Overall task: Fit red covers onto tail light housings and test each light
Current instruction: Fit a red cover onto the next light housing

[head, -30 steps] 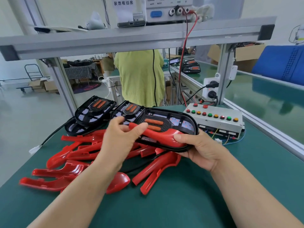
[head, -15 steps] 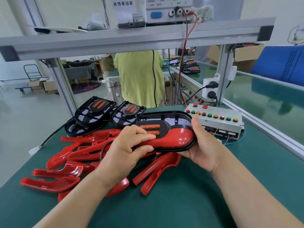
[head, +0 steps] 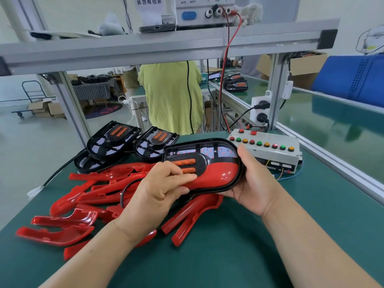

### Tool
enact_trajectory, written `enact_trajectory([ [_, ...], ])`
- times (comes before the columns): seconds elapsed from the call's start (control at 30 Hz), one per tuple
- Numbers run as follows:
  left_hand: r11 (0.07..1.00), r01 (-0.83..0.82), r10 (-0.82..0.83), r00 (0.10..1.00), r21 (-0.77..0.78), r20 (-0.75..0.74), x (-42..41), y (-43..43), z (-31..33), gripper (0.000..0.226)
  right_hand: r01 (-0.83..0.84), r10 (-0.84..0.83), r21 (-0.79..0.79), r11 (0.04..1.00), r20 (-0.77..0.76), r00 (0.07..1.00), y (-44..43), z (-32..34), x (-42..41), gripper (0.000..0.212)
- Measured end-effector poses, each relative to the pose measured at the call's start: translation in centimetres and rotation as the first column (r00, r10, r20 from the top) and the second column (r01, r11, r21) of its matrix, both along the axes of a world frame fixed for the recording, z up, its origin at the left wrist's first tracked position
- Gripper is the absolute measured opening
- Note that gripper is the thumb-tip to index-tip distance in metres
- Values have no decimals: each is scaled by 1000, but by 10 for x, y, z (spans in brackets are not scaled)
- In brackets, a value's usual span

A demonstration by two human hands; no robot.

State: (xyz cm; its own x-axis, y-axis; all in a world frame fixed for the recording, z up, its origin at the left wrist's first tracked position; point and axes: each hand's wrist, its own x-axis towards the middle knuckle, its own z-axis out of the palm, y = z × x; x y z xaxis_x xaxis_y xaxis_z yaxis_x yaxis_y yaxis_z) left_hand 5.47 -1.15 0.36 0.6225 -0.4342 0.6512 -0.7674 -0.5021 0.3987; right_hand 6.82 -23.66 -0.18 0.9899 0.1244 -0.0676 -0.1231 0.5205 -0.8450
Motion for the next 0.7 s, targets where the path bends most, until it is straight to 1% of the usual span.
enact_trajectory([
  [0.13,1000,-7,7,1000,7,10,0,0,0,35,-5,5,-12,1000,7,1000,1,2,-2,52],
  [0.27,999,-9,8,1000,48,26,0,2,3,34,12,-12,-30,999,6,1000,2,3,-3,48],
  [0.47,997,12,-16,999,71,51,-2,3,5,32,24,-23,-68,997,10,1000,0,5,-4,45],
  [0.63,999,34,-34,999,1,-2,-2,1,3,31,52,-52,-63,997,5,999,4,5,-4,45],
  [0.7,999,38,-38,999,-2,-2,-2,0,1,32,66,-66,-62,996,5,998,6,5,-4,45],
])
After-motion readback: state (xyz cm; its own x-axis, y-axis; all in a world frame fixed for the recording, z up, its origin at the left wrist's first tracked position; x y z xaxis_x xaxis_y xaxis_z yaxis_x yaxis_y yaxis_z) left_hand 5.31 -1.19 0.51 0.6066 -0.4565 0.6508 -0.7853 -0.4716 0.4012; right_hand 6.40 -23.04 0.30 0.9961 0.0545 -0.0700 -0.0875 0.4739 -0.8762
